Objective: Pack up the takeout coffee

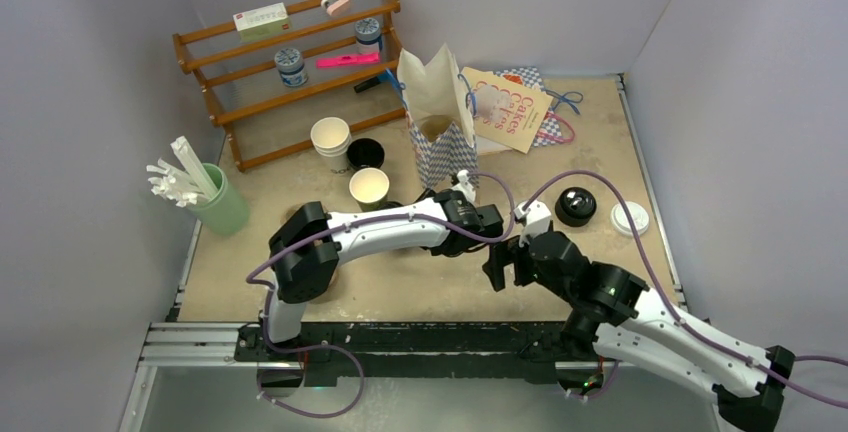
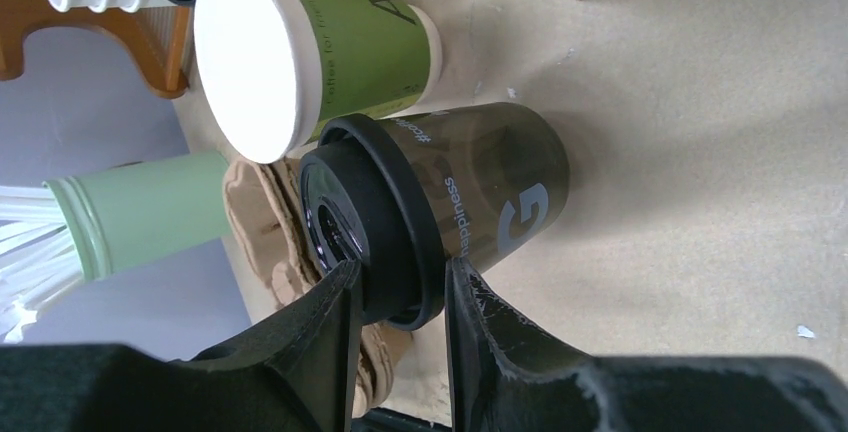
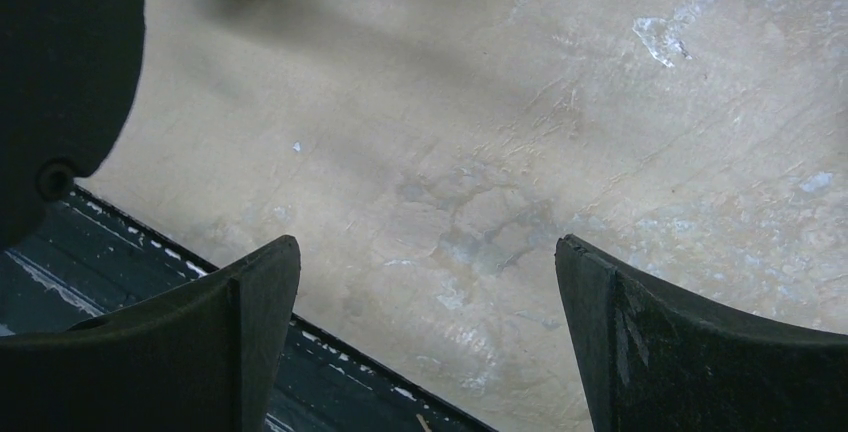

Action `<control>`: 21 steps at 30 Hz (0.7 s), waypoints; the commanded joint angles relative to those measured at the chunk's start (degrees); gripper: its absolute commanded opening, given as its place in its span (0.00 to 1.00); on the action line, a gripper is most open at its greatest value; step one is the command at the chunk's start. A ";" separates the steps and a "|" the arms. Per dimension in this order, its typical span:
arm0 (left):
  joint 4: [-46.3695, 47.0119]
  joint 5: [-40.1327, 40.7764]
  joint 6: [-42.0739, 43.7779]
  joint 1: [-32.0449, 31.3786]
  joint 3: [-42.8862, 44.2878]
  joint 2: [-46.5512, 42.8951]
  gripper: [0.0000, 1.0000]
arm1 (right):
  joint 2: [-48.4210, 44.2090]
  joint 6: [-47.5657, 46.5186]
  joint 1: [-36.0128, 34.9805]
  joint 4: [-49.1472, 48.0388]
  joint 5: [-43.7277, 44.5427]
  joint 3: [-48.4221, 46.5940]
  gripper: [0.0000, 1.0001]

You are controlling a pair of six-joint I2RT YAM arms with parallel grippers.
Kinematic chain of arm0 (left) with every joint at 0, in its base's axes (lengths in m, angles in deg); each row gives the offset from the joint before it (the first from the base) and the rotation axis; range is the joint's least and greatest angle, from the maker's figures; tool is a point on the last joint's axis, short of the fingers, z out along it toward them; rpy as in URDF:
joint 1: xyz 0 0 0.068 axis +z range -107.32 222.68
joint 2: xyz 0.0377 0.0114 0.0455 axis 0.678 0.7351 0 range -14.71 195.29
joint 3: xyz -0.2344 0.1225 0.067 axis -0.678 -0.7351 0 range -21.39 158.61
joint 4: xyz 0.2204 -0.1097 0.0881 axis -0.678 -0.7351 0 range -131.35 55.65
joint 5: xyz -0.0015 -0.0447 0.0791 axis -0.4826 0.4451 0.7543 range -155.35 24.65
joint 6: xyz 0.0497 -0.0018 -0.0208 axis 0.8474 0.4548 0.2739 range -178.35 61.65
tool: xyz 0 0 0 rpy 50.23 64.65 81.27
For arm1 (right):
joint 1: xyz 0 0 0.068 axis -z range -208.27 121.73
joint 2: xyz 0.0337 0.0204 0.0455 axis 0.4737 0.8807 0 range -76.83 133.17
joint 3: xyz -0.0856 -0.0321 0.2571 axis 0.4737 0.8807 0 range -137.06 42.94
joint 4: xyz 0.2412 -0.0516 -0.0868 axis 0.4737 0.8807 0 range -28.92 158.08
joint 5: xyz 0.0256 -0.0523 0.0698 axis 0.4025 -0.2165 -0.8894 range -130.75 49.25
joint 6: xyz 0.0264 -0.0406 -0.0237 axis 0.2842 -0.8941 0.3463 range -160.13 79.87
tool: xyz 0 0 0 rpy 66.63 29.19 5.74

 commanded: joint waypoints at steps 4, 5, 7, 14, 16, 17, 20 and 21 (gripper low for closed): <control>3.13 -4.41 4.26 -6.36 -1.33 0.65 0.41 | -1.86 4.90 0.58 -7.68 8.38 -3.05 0.99; 3.72 -5.37 4.71 -6.35 -1.31 0.65 0.43 | -2.37 4.91 0.58 -7.64 8.60 -3.05 0.99; 5.10 -7.44 5.50 -6.37 -1.38 0.43 0.46 | -3.17 5.01 0.61 -7.43 8.91 -3.14 0.99; 6.92 -11.75 6.63 -6.37 -0.34 0.34 0.60 | -3.36 4.82 0.59 -6.89 8.65 -3.85 0.99; 7.64 -12.72 6.87 -6.37 0.23 -0.57 0.63 | -3.31 4.80 0.62 -6.89 8.20 -4.04 0.99; 8.11 -13.42 7.01 -6.33 0.65 -1.12 0.64 | -3.33 4.77 0.58 -6.82 7.98 -4.08 0.99; 9.44 -16.47 6.58 -6.26 2.28 -2.12 0.66 | -3.24 4.51 0.65 -7.09 6.43 -4.23 0.99; 9.69 -17.41 6.33 -6.28 2.82 -2.27 0.66 | -3.19 4.48 0.63 -7.08 5.90 -4.37 0.99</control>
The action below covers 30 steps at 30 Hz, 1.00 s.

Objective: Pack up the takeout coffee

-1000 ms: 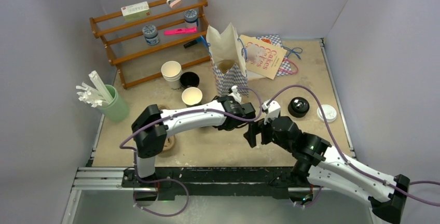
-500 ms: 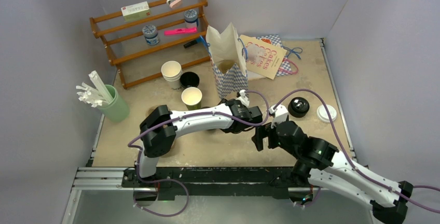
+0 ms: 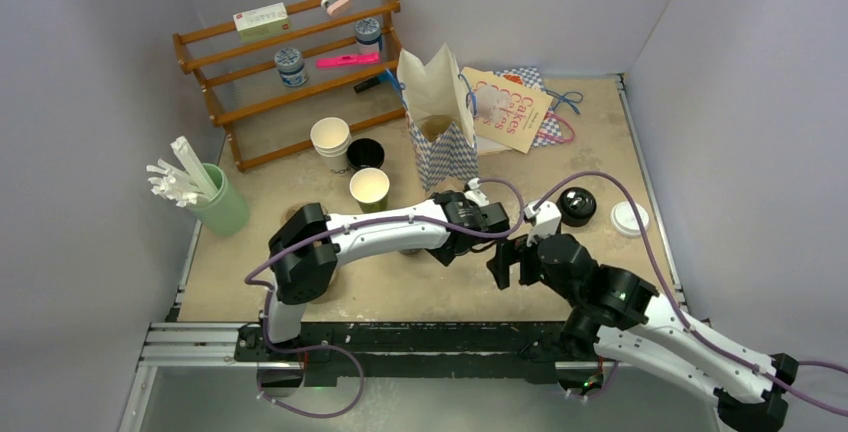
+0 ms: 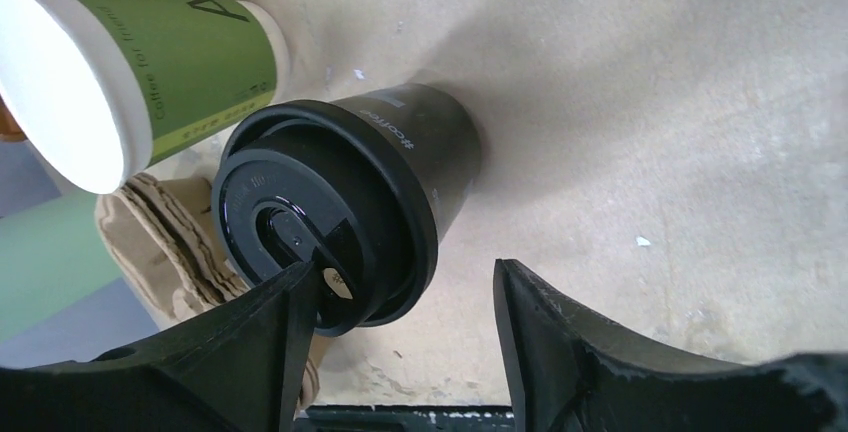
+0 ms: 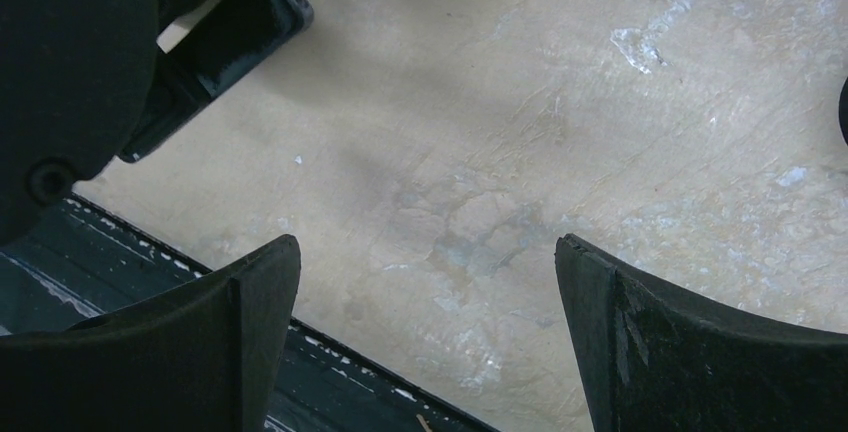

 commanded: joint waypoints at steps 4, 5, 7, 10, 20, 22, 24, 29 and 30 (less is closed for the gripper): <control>1.35 -6.74 -0.82 -5.30 5.98 -3.69 0.67 | 1.29 3.89 0.91 -8.44 1.32 -5.08 0.99; 1.47 -7.35 -1.18 -5.09 6.71 -4.49 0.67 | 1.53 4.02 0.94 -8.38 0.64 -5.27 0.99; 1.81 -8.90 -2.09 -4.10 7.70 -6.73 0.67 | 2.21 4.62 0.91 -7.84 -0.34 -5.93 0.99; 3.23 -11.71 -3.52 -1.41 7.20 -11.38 0.67 | 3.36 6.94 0.86 -5.94 -0.98 -7.51 0.99; 18.88 -30.15 -8.46 21.52 -17.31 -39.37 0.60 | 19.80 7.44 0.63 -5.15 -4.95 -17.81 0.99; 23.43 -37.01 -9.31 27.99 -24.67 -44.23 0.55 | 24.08 4.88 0.48 -8.43 -5.98 -19.83 0.99; 27.32 -43.02 -10.11 33.63 -30.65 -48.04 0.51 | 30.24 1.85 0.36 -8.47 -8.43 -23.87 0.99; 36.15 -53.35 -12.98 42.53 -41.75 -52.90 0.42 | 46.08 -0.36 -2.36 -2.56 -9.03 -37.77 0.92; 38.60 -55.25 -13.74 43.80 -43.87 -53.60 0.42 | 47.62 0.03 -3.24 -2.44 -7.98 -39.02 0.91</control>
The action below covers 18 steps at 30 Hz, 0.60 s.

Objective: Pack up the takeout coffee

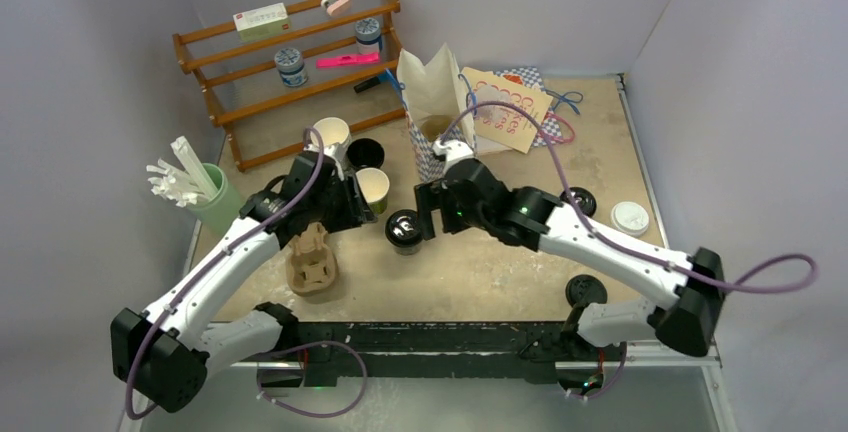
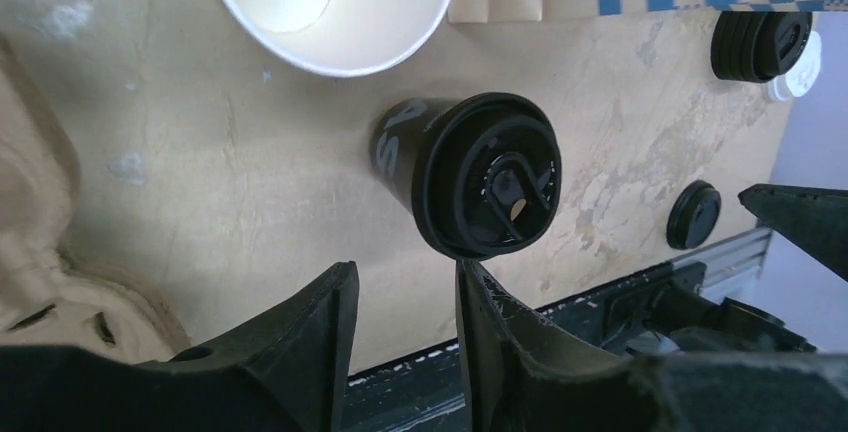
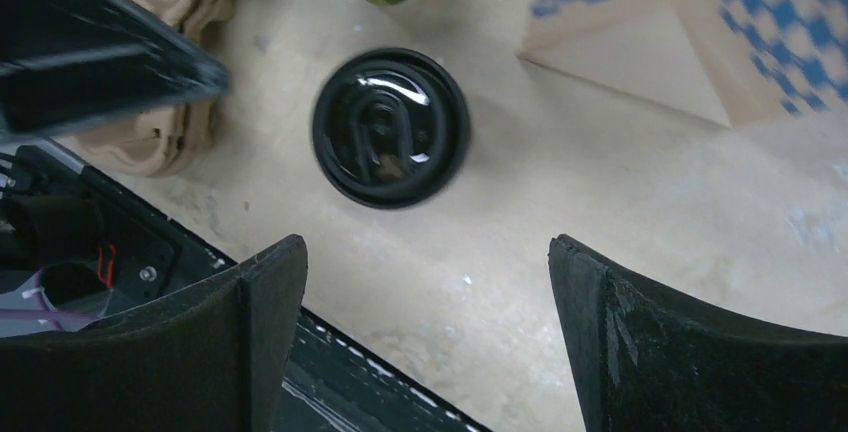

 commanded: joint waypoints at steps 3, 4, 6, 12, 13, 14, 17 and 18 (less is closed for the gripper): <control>16.94 -16.86 -5.72 7.38 -10.92 -4.83 0.41 | 9.54 -0.60 -4.67 2.22 1.65 -9.22 0.90; 18.35 -17.66 -6.05 8.11 -12.21 -5.38 0.41 | 10.96 -0.33 -5.14 2.66 1.87 -10.03 0.90; 20.41 -19.04 -6.62 9.37 -14.45 -6.25 0.41 | 13.85 0.64 -6.01 3.18 2.77 -11.66 0.91; 28.29 -23.98 -9.01 12.53 -20.43 -5.64 0.40 | 20.14 1.20 -6.43 3.85 4.05 -15.61 0.90; 29.11 -24.38 -9.05 12.81 -20.77 -5.28 0.40 | 21.21 1.27 -6.42 4.13 4.30 -16.45 0.89; 29.36 -24.56 -8.74 12.94 -20.83 -4.88 0.39 | 22.09 1.39 -6.43 4.45 4.83 -17.16 0.88; 29.47 -25.05 -7.89 13.44 -21.10 -3.56 0.37 | 24.15 1.59 -6.43 5.04 6.19 -18.79 0.88; 29.78 -25.28 -7.83 13.58 -21.38 -3.04 0.37 | 24.75 1.86 -6.39 5.40 6.73 -19.23 0.88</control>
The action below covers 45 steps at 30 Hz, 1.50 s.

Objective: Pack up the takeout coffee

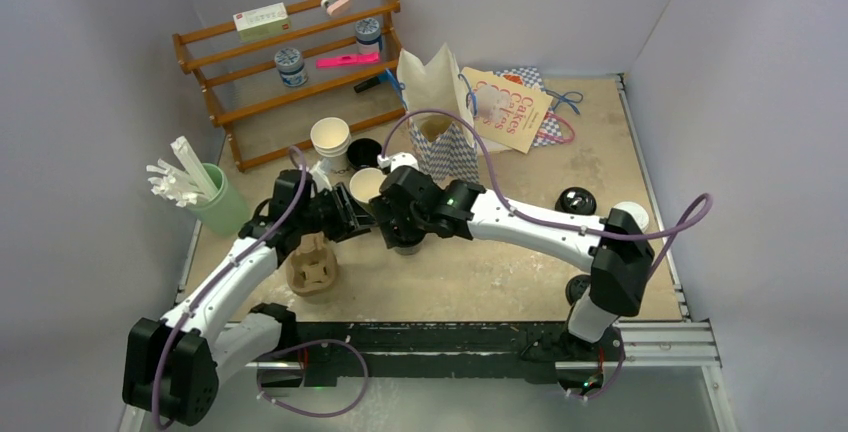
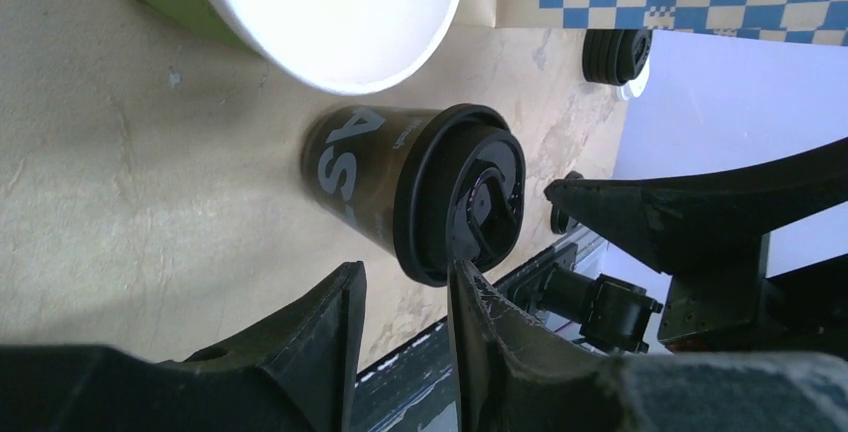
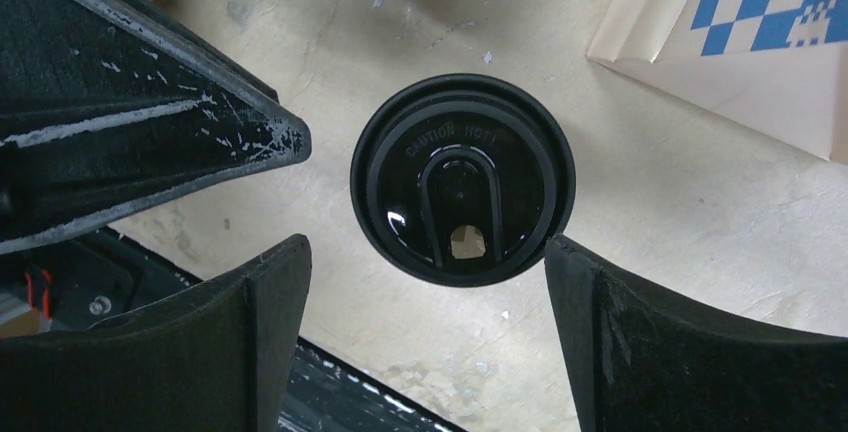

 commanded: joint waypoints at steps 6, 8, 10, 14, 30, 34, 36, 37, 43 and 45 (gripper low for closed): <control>11.15 -5.86 -1.75 1.09 -3.26 3.42 0.36 | 3.63 3.11 -0.04 5.09 5.95 -5.94 0.87; 11.41 -6.41 -1.46 1.09 -3.38 4.20 0.36 | 3.80 3.51 0.00 5.21 5.63 -5.92 0.86; 11.61 -6.89 -1.15 1.09 -3.44 5.02 0.35 | 4.12 3.57 -0.05 4.83 5.29 -5.74 0.83; 13.14 -7.66 -1.61 1.09 -4.43 5.80 0.35 | 5.02 3.51 -0.03 4.80 4.74 -6.11 0.80; 15.85 -9.60 -0.36 1.09 -4.48 10.91 0.33 | 6.98 3.68 0.72 4.74 5.27 -7.38 0.73; 15.83 -9.83 0.16 1.09 -4.83 11.68 0.31 | 6.95 3.77 1.17 4.51 4.44 -6.80 0.70; 15.84 -9.99 0.33 1.09 -5.16 11.89 0.31 | 7.03 3.77 1.19 4.72 4.24 -6.70 0.69; 15.88 -9.96 0.49 1.09 -5.24 11.91 0.31 | 7.17 3.71 1.22 4.80 4.13 -6.69 0.68; 12.31 -8.99 2.93 1.10 -5.53 12.19 0.29 | 7.49 3.56 1.25 5.32 3.56 -5.87 0.66; 10.97 -8.70 3.98 1.09 -5.47 12.85 0.29 | 7.78 3.26 1.26 5.45 3.26 -5.38 0.66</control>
